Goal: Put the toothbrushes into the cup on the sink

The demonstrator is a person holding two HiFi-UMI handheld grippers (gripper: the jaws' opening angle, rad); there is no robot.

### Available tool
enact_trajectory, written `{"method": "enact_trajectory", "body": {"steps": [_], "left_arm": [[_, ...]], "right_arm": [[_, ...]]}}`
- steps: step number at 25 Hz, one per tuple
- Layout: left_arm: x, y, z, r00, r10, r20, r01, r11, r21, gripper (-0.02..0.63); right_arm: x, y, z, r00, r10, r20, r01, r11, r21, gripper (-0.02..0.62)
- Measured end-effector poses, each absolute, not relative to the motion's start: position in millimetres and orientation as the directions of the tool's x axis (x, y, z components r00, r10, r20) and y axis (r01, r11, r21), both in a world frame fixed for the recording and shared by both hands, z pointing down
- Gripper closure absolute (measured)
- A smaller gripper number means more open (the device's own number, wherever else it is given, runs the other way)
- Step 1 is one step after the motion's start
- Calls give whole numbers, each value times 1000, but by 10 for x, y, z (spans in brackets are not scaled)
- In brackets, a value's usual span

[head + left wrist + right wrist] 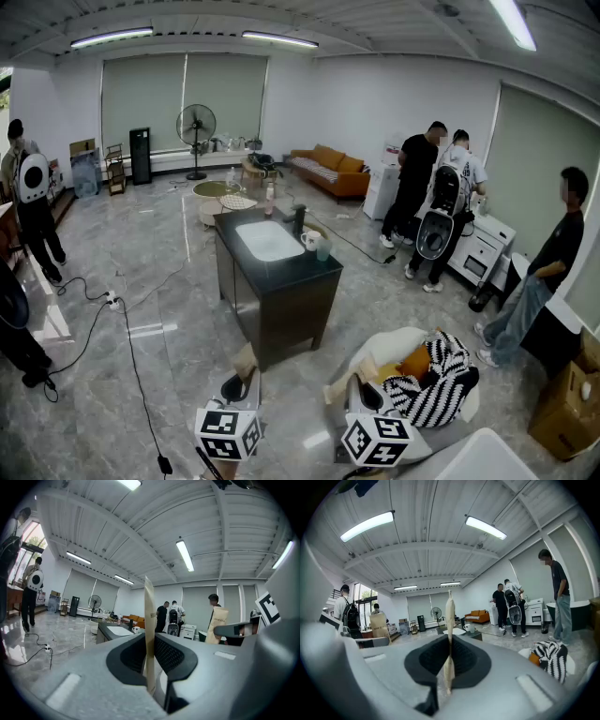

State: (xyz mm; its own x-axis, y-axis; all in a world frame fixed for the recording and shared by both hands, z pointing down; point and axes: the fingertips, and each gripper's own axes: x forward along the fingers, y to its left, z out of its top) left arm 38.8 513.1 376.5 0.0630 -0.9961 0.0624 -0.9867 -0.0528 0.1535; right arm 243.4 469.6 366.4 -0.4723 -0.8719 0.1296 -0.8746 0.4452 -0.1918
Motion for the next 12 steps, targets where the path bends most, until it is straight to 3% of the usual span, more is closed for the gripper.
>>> {"method": "enact_trajectory", "body": {"steps": [12], "left_arm": [[232, 5186, 3777, 82, -995, 58, -984, -71, 165, 558]], "right_arm": [[2284, 4776, 3634, -458, -881, 120, -878, 428, -213, 588]]}}
